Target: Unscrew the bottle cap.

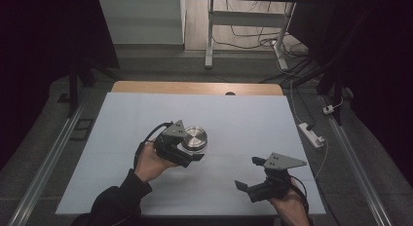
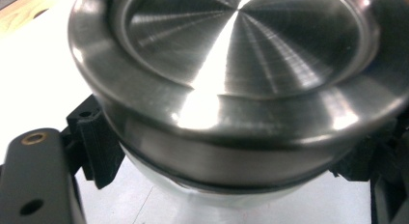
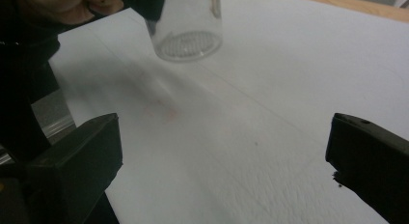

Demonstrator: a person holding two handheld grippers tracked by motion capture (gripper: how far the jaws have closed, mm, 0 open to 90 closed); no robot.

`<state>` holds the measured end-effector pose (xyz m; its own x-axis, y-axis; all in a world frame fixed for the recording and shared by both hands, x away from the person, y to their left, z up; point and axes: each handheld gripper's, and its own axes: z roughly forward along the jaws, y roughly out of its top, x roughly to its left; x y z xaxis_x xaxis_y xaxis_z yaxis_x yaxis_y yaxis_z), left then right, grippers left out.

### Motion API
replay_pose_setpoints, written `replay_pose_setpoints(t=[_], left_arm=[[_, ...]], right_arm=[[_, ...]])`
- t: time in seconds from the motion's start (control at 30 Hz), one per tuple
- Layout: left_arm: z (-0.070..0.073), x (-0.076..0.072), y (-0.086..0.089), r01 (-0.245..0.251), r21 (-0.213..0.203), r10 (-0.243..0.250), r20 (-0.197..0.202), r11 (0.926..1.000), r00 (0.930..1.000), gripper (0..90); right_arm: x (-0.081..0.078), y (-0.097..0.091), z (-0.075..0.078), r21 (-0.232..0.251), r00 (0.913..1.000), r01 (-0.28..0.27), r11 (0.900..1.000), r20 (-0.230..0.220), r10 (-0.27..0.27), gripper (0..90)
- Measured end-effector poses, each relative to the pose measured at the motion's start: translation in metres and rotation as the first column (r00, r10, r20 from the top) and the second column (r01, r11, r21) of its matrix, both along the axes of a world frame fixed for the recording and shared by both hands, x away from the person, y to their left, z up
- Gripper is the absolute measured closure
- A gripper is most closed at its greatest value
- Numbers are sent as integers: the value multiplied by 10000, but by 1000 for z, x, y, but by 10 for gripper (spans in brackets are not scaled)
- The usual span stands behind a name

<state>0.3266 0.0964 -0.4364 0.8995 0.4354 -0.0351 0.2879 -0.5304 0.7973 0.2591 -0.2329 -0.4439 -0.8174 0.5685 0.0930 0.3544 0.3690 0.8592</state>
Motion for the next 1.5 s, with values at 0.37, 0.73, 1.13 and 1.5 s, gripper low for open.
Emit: replay_pose_setpoints(t=[0.37, 0.73, 1.13, 1.5], left_arm=[[-1, -2, -2, 20, 83, -21, 77, 10000, 10000, 159], [-4, -3, -5, 24, 129, -25, 115, 9999, 9999, 159], [-7, -5, -10, 42, 273, -44, 59, 9996, 10000, 159], [-11, -6, -14, -154, 568, 157, -35, 9983, 9999, 159]], right_arm=[[19, 37, 20, 52, 9957, -931, 9956, -14, 931, 0], [39, 69, 34, -616, 9950, -986, 9932, 117, 995, 0], [55, 100, 48, -342, 9949, -1010, 9943, 39, 1012, 0], [68, 129, 41, -612, 9943, -1056, 9925, -215, 1045, 93]])
